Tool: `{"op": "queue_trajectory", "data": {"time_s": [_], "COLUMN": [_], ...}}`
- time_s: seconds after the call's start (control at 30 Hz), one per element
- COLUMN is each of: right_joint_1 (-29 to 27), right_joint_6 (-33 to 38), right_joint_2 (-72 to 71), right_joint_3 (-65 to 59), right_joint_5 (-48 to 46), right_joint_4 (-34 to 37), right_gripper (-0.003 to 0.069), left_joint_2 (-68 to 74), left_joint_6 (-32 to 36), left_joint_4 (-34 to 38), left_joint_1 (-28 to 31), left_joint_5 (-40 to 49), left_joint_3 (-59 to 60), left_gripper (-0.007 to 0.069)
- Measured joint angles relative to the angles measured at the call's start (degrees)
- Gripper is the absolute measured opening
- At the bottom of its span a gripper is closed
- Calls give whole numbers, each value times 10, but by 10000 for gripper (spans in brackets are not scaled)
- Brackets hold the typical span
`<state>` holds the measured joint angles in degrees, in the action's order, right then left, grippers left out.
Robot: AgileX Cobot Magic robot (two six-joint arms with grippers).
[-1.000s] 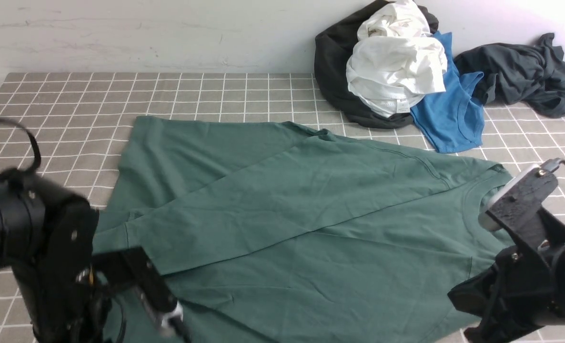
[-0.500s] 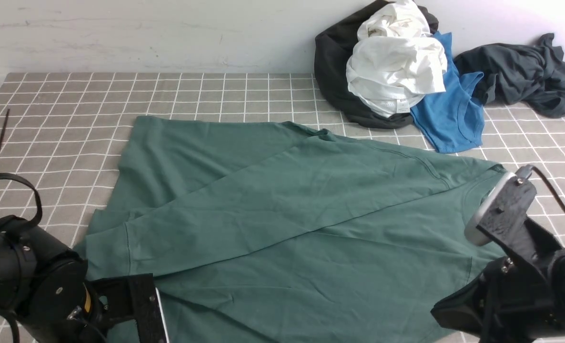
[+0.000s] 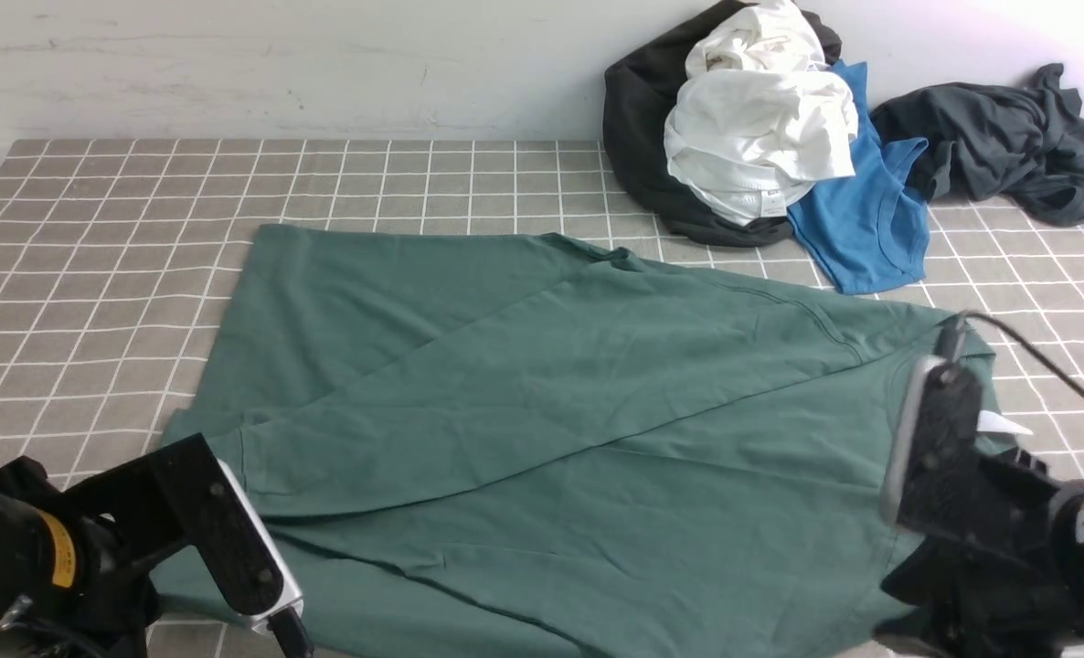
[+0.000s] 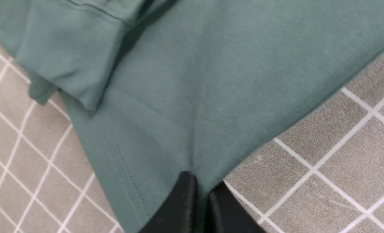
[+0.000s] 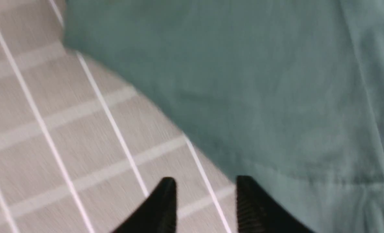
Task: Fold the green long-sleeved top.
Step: Use both arms simultaneously to clamp the lower edge of the clothing fabric
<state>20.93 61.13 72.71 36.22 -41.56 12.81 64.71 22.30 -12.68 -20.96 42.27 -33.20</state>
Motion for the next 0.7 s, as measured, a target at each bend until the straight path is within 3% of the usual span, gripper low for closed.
{"op": "queue_trajectory", "data": {"time_s": [0.03,0.1,0.27,0.4,0.43,0.47,0.57,0.7], "right_joint_1": [0,0,0,0,0,0,0,0], "right_joint_6": [2,2,-2,-14,-15,-28,-71,-131], "right_joint_2": [33,71,141,166,166,166,166,166], "right_joint_3": [0,0,0,0,0,1,1,10], "right_joint_5": [7,27,93,144,146,153,158,152], "right_joint_4": [-67,-142,-221,-243,-244,-245,-245,-251], "right_gripper": [381,430,419,262,262,176,36,-1], "left_joint_2": [-3,-3,-5,-5,-5,-5,-9,-13], "left_joint_6": [0,0,0,0,0,-4,-27,-94], "left_joint_4": [3,11,22,27,27,31,35,35], "left_joint_1": [0,0,0,0,0,0,0,0], "left_joint_5": [0,-1,-2,0,1,1,3,24], "left_joint_3": [0,1,1,1,1,1,-2,-31], "left_gripper": [-4,-4,-4,-4,-4,-4,-4,-4]}}
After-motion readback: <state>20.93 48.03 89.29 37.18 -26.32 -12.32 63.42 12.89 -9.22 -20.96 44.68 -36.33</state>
